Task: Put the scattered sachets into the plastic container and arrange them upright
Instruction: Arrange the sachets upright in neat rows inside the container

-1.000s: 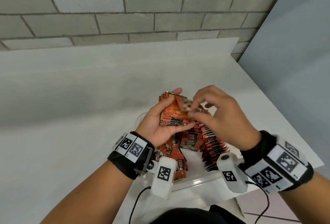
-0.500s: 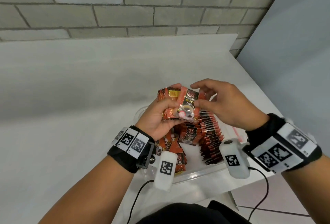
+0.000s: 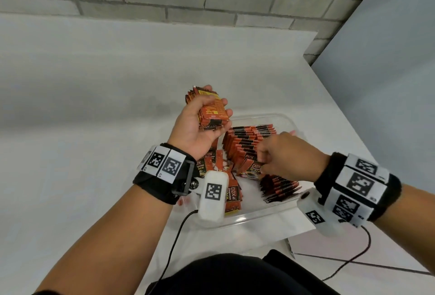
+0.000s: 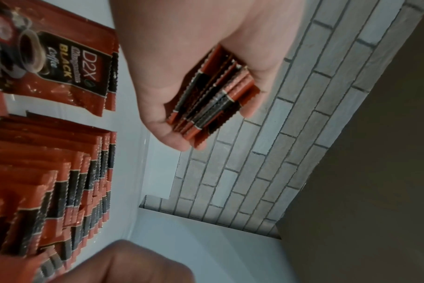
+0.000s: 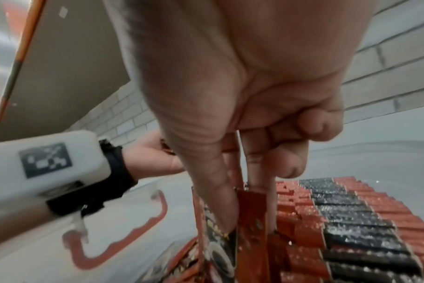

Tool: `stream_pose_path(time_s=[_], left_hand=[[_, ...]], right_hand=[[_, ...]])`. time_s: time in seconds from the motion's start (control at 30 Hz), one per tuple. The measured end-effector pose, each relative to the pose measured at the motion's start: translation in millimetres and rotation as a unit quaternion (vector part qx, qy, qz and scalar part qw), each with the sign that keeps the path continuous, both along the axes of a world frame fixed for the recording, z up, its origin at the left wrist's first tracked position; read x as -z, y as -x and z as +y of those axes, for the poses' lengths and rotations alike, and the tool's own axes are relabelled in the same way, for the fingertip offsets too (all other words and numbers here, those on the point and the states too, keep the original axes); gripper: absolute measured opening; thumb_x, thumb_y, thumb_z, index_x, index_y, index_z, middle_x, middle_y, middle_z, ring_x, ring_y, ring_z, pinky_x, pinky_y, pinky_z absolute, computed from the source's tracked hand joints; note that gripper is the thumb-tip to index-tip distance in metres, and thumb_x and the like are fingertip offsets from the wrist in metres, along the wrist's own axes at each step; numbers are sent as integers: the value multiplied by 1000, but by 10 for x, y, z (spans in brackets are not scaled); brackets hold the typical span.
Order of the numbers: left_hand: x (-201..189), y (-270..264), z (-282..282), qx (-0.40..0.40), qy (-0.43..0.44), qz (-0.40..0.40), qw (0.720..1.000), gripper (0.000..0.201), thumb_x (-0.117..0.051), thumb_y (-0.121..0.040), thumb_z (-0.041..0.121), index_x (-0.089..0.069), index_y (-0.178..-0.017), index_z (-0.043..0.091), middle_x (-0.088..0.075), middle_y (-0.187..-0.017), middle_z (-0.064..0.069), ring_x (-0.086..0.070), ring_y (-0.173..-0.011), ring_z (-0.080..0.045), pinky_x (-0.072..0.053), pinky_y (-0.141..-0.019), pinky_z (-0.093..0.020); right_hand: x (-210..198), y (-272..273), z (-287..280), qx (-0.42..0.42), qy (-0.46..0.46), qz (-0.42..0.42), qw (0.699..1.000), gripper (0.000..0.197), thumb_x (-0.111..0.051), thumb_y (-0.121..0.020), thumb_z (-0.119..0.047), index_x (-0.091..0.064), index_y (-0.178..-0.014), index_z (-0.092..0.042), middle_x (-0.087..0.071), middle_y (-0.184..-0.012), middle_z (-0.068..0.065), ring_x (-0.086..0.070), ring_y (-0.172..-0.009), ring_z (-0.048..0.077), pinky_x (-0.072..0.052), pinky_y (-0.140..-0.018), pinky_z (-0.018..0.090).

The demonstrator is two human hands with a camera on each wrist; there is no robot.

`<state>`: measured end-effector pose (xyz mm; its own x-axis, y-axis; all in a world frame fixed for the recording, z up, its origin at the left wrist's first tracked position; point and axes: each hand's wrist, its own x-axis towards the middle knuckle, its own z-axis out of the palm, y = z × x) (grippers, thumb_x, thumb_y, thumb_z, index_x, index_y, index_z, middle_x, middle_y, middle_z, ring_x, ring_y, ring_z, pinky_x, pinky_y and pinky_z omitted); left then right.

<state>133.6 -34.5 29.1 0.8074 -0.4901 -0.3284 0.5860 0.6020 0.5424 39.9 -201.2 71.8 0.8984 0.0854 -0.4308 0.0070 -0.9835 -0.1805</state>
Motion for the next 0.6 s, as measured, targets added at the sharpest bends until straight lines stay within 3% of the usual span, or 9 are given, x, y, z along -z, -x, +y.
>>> stream_pose_path(time_s=[0.1, 0.23, 0.4, 0.6], left_hand=[[2, -1, 5, 3, -2, 0, 1000, 13, -55, -90, 16, -60, -99, 23, -65, -99, -11, -64, -83, -25, -52, -71, -35], [-1, -4, 17, 10, -3, 0, 1000, 15, -56, -88, 17, -60, -100, 23, -65, -97, -10, -64, -81, -24, -52, -69, -35], [-5, 2, 18, 7, -5, -3, 1000, 14, -54, -90, 16, -59, -101, 23, -65, -94, -10, -64, -78, -23, -51, -67, -35], [0, 3, 19, 9, -7, -7, 1000, 15, -54, -91, 17, -59, -103, 23, -66, -94, -9, -65, -79, -23, -52, -67, -34]], right_hand=[[54, -39, 54, -23, 68, 8, 997, 27, -66, -82, -18, -47, -63, -24, -54, -70, -9, -53, -71, 14, -36, -59, 21], [92, -86, 135, -65, 137, 19, 988, 13, -59, -82, -16, -54, -70, -15, -63, -78, 4, -60, -74, 22, -46, -61, 31], [81, -152, 160, -79, 155, 49, 983, 10, -58, -82, -16, -62, -77, -8, -66, -80, 8, -63, -74, 24, -49, -60, 31], [107, -162, 223, -118, 203, 56, 970, 30, -55, -83, -12, -38, -59, -14, -43, -59, 0, -42, -52, 17, -33, -47, 24]])
